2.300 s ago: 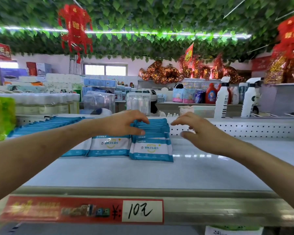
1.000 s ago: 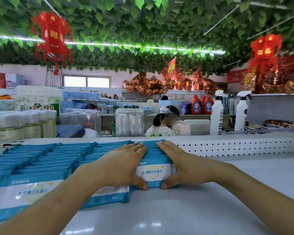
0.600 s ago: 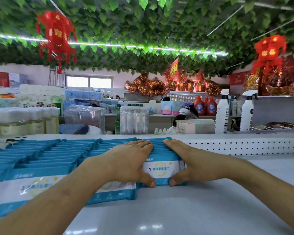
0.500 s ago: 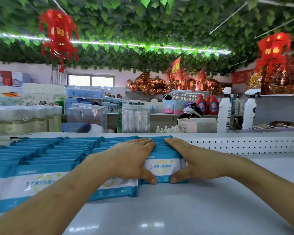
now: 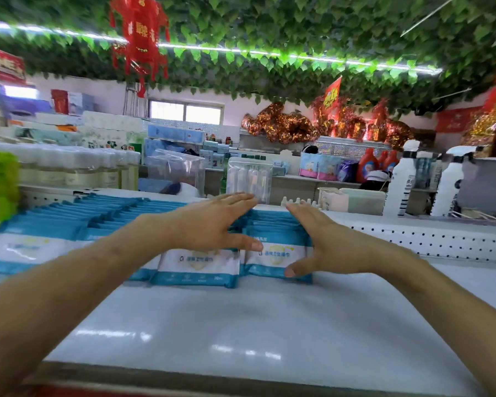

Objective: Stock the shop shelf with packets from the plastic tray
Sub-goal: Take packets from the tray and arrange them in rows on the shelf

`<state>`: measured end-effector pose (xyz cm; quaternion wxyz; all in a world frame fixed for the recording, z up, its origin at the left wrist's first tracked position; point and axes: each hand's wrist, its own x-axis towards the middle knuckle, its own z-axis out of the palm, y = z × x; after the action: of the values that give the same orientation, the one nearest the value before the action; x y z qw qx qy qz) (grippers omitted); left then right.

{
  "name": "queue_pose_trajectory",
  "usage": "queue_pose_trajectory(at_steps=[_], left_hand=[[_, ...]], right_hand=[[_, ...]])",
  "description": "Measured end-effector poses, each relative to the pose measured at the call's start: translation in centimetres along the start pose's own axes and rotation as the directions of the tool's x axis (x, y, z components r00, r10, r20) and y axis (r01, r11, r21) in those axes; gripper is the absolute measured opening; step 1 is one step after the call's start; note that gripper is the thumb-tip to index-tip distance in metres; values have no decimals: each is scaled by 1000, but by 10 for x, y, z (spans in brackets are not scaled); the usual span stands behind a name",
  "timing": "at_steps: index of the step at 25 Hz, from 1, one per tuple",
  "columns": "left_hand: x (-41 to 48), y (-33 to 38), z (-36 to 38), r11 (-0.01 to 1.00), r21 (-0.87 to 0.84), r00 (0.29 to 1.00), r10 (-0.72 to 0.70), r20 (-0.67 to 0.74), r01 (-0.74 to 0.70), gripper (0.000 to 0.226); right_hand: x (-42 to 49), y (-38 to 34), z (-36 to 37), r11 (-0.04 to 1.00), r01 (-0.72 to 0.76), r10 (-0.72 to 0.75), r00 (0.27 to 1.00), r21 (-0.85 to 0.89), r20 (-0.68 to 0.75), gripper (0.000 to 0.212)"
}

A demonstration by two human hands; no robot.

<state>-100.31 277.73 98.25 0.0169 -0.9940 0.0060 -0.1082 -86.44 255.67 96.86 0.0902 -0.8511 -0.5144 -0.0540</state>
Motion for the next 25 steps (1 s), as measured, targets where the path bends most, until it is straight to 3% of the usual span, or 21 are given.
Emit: queue_pose_trajectory(at_steps=[5, 10, 16, 21, 25], left_hand=[[-50, -56, -31, 992, 9, 975, -123, 184, 124, 111], [-48, -79, -9, 984, 172, 928, -107, 358, 47, 128], [-18, -96, 4, 965, 251, 967, 4, 253, -70, 129], [4, -104, 11, 950, 300, 971, 15, 241, -89, 126], [-1, -102, 8, 972, 224, 968, 19, 249, -77, 122]], right_hand=[[17, -60, -8, 994, 102, -100, 994, -45, 50, 124], [52, -103, 15, 968, 127, -95, 984, -215, 152, 132], [76, -107, 25, 951, -27, 64, 992, -307, 110, 126], [80, -108, 28, 929, -90, 132, 987, -358, 94, 118], [79, -113, 25, 928, -106, 160, 979, -357, 124, 121]])
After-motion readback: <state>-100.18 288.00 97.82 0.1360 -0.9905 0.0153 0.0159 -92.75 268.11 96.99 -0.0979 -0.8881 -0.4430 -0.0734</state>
